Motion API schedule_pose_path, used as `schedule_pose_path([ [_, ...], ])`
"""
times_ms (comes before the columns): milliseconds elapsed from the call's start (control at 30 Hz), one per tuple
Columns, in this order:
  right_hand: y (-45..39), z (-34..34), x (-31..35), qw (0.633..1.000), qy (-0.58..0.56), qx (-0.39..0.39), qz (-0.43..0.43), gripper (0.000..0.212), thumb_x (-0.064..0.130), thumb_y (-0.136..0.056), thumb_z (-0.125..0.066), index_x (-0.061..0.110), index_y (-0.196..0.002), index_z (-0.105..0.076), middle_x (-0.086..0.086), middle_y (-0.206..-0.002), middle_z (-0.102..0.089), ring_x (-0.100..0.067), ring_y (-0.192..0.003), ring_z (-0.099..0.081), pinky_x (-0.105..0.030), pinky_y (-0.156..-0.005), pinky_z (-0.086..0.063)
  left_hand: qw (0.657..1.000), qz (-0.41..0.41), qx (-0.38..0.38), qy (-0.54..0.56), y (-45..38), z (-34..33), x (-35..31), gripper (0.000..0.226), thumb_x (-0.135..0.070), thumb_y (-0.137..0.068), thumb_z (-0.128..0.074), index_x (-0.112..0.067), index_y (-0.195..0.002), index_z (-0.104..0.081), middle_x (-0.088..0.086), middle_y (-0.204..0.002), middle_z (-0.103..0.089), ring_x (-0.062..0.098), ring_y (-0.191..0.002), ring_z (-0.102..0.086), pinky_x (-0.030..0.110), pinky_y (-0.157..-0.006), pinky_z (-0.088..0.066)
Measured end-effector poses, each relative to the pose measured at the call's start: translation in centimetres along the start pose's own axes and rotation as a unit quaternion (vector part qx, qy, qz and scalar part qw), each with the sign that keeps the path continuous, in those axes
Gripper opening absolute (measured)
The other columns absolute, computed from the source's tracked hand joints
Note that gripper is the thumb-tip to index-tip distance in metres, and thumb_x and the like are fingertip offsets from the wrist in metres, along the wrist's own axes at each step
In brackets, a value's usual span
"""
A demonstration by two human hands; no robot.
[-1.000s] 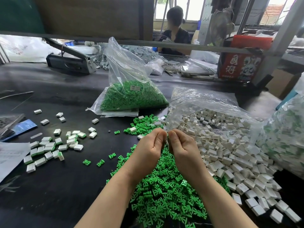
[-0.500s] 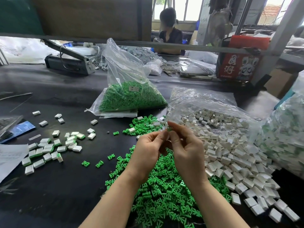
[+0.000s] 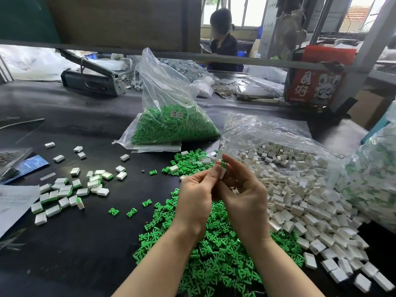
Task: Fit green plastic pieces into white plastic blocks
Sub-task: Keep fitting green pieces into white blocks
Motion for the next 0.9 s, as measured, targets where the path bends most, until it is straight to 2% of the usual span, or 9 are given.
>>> schedule_pose_path([
  [167,0.06,0.03,0.15,0.999,-0.016,-0.029,0.011,0.045,-0.002,-0.082,-0.073,0.021,-0.119,-0.066,0.002,-0.103,-0.075,-0.017,-0.089,-0.072,-0.044,-0.081,-0.06,1.0,-0.02,-0.012,0.013,0.1,-0.18,0.18,0.03,-0.017,-0.097,-0.054,-0.006,-0.083,-0.079,0.02,-0.089,-0.075,0.026,-0.083,-0.072,0.028,-0.078,-0.058],
  [300,0.01,0.09,0.04,0.999,-0.022,-0.024,0.008,0.043,-0.004,-0.082,-0.073,0.018,-0.119,-0.066,0.002,-0.103,-0.075,-0.02,-0.09,-0.072,-0.046,-0.082,-0.06,0.999,-0.028,-0.019,0.015,0.03,-0.18,0.43,0.032,-0.014,-0.098,-0.053,-0.008,-0.081,-0.079,0.018,-0.088,-0.075,0.024,-0.081,-0.071,0.026,-0.074,-0.058],
  [400,-0.28,0.16,0.01,0.997,-0.073,0.027,-0.014,0.043,-0.013,-0.087,-0.061,0.014,-0.12,-0.064,-0.004,-0.109,-0.074,-0.024,-0.1,-0.071,-0.046,-0.088,-0.058,0.999,-0.032,-0.009,-0.01,-0.07,0.17,0.13,0.031,-0.014,-0.099,-0.052,-0.007,-0.084,-0.078,0.015,-0.087,-0.076,0.019,-0.078,-0.071,0.022,-0.068,-0.055],
  [467,-0.44,0.32,0.11,0.993,-0.11,0.035,-0.032,0.044,-0.017,-0.089,-0.051,0.013,-0.118,-0.065,-0.005,-0.108,-0.074,-0.022,-0.099,-0.071,-0.037,-0.083,-0.059,0.998,-0.041,-0.008,-0.042,-0.13,0.4,-0.12,0.028,-0.014,-0.1,-0.051,-0.007,-0.088,-0.075,0.009,-0.08,-0.075,0.01,-0.068,-0.068,0.016,-0.059,-0.051],
  [567,-0.59,0.47,0.42,0.989,-0.144,0.002,-0.033,0.026,-0.008,-0.092,-0.057,0.008,-0.11,-0.068,-0.005,-0.097,-0.076,-0.017,-0.084,-0.073,-0.022,-0.069,-0.057,0.995,-0.06,-0.014,-0.075,-0.06,0.43,-0.23,0.026,-0.014,-0.1,-0.052,-0.012,-0.085,-0.073,0.002,-0.072,-0.073,0.005,-0.061,-0.063,0.014,-0.054,-0.048],
  [700,-0.69,0.84,0.06,0.981,-0.177,-0.065,-0.052,0.015,0.0,-0.088,-0.064,0.005,-0.099,-0.072,-0.01,-0.089,-0.076,-0.018,-0.075,-0.071,-0.023,-0.064,-0.056,0.99,-0.087,-0.002,-0.114,0.25,-0.03,-0.21,0.023,-0.011,-0.1,-0.052,-0.013,-0.091,-0.073,-0.002,-0.075,-0.075,0.002,-0.067,-0.067,0.012,-0.059,-0.048],
  [900,-0.62,0.79,-0.04,0.971,-0.215,-0.087,-0.062,0.013,0.005,-0.085,-0.066,0.005,-0.096,-0.073,-0.009,-0.086,-0.076,-0.018,-0.074,-0.071,-0.023,-0.063,-0.056,0.986,-0.107,-0.006,-0.126,0.49,-0.18,-0.25,0.021,-0.009,-0.1,-0.052,-0.008,-0.095,-0.073,-0.004,-0.076,-0.075,0.001,-0.068,-0.068,0.01,-0.061,-0.048],
])
Point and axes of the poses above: each hand's wrist, its own y-axis away from the middle knuckle, its own z-axis out of the back of the hand, x = y × z, the point moved 4 cm from there along -y, towards the middle knuckle
